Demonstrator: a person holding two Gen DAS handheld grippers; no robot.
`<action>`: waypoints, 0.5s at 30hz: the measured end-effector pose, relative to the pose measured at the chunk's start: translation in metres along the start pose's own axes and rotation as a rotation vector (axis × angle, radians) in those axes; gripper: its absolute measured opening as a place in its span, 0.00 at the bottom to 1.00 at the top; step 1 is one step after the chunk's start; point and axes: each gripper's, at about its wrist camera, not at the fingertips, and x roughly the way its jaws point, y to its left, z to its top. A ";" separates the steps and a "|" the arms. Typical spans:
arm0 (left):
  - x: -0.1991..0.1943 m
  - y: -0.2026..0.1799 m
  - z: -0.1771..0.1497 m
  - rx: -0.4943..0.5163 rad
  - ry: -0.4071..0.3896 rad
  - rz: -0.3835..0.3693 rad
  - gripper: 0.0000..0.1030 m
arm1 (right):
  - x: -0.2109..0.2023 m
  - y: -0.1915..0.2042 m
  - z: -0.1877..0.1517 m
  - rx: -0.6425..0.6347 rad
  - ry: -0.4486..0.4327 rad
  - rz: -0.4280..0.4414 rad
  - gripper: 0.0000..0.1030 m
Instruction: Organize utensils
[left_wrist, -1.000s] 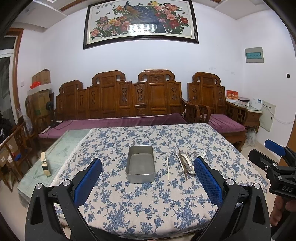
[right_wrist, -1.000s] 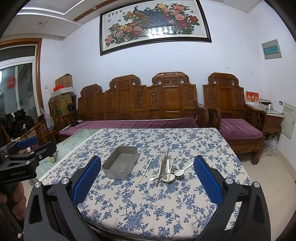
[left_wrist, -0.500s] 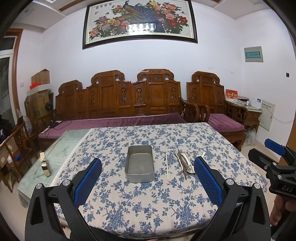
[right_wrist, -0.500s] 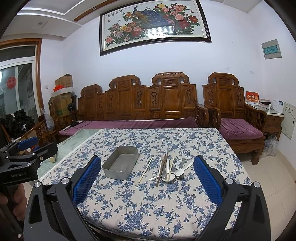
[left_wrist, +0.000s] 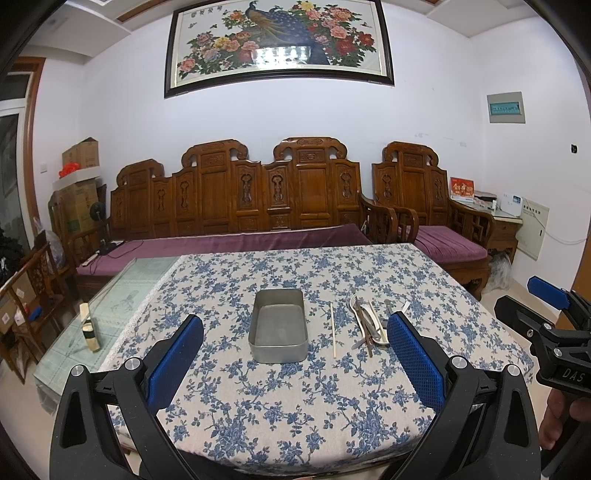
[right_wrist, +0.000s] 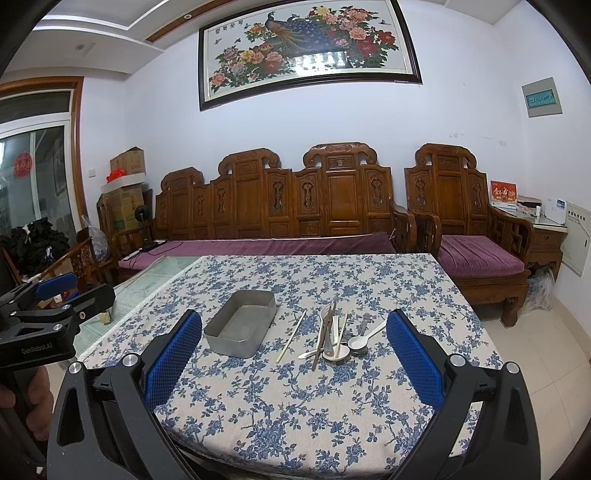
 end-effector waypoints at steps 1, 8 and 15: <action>0.000 0.000 0.000 0.000 -0.001 0.000 0.94 | 0.000 0.000 0.000 0.000 0.000 0.000 0.97; 0.001 0.000 0.000 0.000 0.000 0.000 0.94 | 0.000 0.000 0.000 0.001 0.000 0.000 0.97; 0.000 0.000 -0.001 0.001 0.000 -0.002 0.94 | 0.000 0.000 0.001 0.001 0.000 0.001 0.97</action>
